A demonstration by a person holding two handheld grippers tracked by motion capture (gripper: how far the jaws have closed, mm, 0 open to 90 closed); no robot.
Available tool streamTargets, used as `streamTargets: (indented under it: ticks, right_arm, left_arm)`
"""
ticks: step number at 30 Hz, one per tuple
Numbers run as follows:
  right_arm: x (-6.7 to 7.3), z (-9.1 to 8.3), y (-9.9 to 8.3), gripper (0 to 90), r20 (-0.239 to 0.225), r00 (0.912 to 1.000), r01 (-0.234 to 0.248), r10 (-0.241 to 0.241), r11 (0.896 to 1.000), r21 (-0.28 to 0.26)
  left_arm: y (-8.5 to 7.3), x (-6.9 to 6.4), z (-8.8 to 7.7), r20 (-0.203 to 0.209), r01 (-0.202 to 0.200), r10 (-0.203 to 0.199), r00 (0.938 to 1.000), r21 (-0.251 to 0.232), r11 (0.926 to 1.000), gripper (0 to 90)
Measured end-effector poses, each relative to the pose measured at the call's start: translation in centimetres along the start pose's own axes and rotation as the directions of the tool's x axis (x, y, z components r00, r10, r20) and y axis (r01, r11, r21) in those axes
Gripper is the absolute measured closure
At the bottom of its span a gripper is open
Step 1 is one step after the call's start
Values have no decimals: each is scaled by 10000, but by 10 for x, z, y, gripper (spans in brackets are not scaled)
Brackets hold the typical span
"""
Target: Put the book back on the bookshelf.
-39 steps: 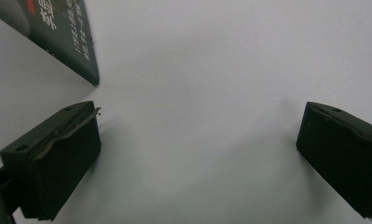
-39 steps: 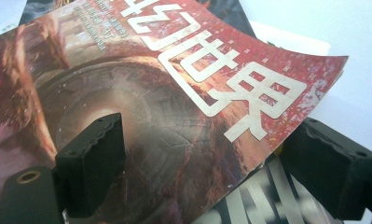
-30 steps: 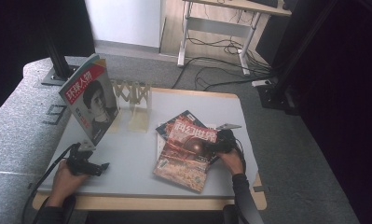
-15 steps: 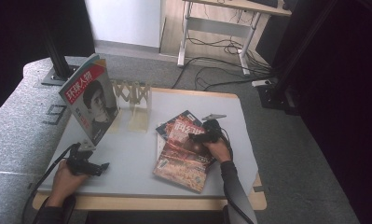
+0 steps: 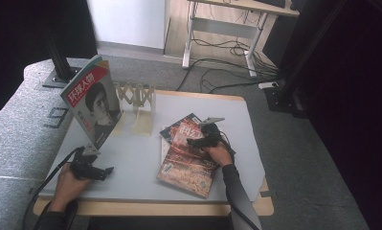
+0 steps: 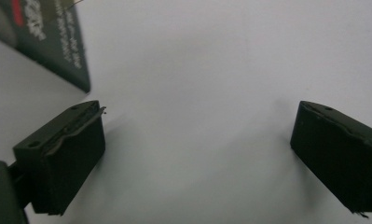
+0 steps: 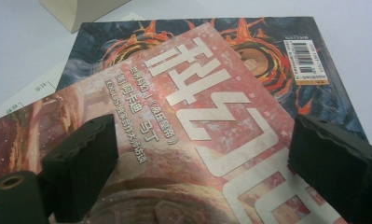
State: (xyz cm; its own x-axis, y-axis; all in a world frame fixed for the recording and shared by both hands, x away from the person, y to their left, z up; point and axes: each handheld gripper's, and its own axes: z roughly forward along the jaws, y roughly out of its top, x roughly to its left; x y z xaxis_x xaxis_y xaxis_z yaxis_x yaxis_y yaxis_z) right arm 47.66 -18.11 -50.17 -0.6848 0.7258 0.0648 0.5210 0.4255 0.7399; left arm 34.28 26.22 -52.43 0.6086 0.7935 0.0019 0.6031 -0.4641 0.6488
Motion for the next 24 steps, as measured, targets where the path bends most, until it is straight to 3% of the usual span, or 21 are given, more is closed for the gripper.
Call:
streamTargets:
  ticks: [4, 7, 10, 13, 17, 20, 21, 23, 24]
  right_arm:
    - [-10, 0, 1, 111, 358, 9993, -129, 131, 9999, -48]
    - [-14, 1, 3, 120, 310, 9994, -149, 148, 9999, 20]
    - [-15, 3, 4, 106, 385, 9991, -157, 149, 9997, 188]
    - [-18, 3, 3, 114, 253, 9993, -273, 268, 9994, 198]
    - [-17, 1, 3, 125, 336, 9993, -169, 162, 9996, 204]
    - [-16, -2, 2, 126, 464, 9989, -127, 119, 9998, 171]
    - [-16, -4, 2, 124, 576, 9983, -28, 21, 9999, 129]
    - [-15, -9, 0, 124, 680, 9977, 13, -22, 9999, 119]
    - [-16, -12, -1, 124, 696, 9976, -3, -4, 10000, 93]
  left_arm:
    - [8, -10, 4, 116, -432, 431, 9990, 77, 9990, 50]
    - [15, -20, 8, 328, -634, 630, 9975, 129, 9979, 54]
    - [23, -30, 9, 816, -724, 734, 9940, -147, 9973, 59]
    - [32, -44, 10, 1368, -937, 989, 9857, -435, 9946, 62]
    - [41, -64, 14, 2239, -1262, 1435, 9640, -899, 9879, 68]
    - [50, -79, 19, 2578, -1646, 1916, 9470, -1228, 9787, 158]
    - [52, -84, 21, 2714, -1774, 2081, 9397, -1334, 9751, 182]
    - [57, -94, 26, 2997, -2308, 2627, 9172, -1379, 9632, 294]
    - [59, -99, 28, 3042, -2456, 2786, 9110, -1428, 9588, 319]
